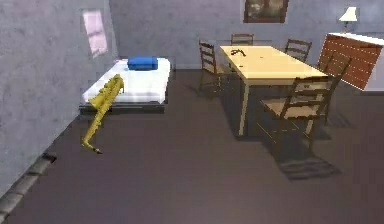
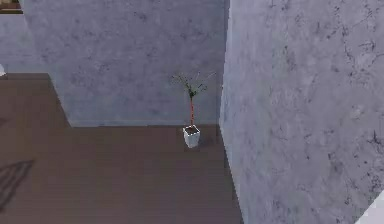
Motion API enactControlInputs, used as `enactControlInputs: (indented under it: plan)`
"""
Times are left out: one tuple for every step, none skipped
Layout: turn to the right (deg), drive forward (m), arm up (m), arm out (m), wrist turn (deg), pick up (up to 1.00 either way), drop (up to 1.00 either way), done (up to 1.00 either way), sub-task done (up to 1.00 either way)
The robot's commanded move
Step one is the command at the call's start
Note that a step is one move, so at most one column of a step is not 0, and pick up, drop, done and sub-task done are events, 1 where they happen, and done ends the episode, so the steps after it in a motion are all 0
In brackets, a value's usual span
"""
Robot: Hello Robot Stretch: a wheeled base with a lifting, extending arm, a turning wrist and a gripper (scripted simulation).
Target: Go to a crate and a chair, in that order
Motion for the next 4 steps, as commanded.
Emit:
enactControlInputs:
  plan:
    - [45.0, 0.0, 0.0, 0.0, 0.0, 0.0, 0.0, 0.0, 0.0]
    - [0.0, 1.0, 0.0, 0.0, 0.0, 0.0, 0.0, 0.0, 0.0]
    - [0.0, 1.0, 0.0, 0.0, 0.0, 0.0, 0.0, 0.0, 0.0]
    - [0.0, 0.4, 0.0, 0.0, 0.0, 0.0, 0.0, 0.0, 0.0]
